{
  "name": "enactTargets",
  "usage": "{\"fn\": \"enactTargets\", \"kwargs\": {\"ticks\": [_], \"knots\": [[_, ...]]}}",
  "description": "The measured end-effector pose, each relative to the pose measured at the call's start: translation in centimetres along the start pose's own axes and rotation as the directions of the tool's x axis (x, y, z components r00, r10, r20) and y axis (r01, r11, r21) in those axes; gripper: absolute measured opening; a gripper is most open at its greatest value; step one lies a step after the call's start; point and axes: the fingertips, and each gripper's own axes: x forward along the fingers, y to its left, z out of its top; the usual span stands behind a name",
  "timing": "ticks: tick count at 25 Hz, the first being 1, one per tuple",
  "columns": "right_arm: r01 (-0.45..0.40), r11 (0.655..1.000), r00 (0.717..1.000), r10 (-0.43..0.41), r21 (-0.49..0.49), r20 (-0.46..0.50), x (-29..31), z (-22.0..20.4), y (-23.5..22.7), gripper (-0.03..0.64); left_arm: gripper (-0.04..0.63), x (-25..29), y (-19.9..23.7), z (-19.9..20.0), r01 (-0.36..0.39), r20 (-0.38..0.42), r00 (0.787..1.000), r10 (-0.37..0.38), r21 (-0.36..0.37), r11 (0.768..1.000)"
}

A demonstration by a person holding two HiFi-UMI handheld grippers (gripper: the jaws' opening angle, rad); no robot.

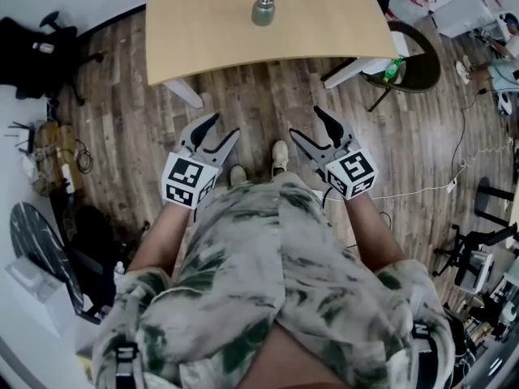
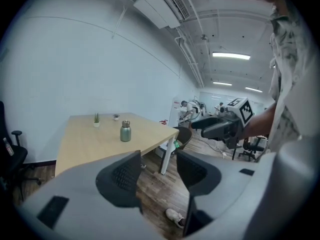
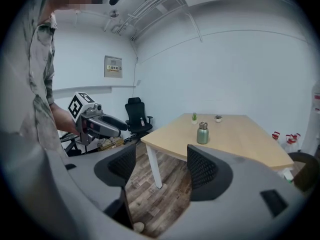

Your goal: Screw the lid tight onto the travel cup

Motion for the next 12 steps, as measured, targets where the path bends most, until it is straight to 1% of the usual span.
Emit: {"fn": "enactTargets", "kwargs": {"ticks": [3, 8, 12], "knots": [[-0.018, 1.0, 1.0, 0.018, -0.003, 0.002, 0.0, 0.2, -2.5, 0.334, 0.218, 1.8, 0.0, 0.9, -0.029, 0.002, 1.0, 0.029, -0.007, 1.0], [-0.074, 0.997, 0.997, 0.074, -0.018, -0.003, 0.4, 0.8, -6.4, 0.334, 0.218, 4.8, 0.2, 2.7, -0.094, -0.004, 0.996, 0.094, -0.029, 0.995], [-0.121, 0.992, 0.993, 0.121, -0.038, -0.009, 1.0, 1.3, -10.0, 0.334, 0.218, 8.0, 0.2, 4.7, -0.13, 0.004, 0.991, 0.13, -0.042, 0.991]]}}
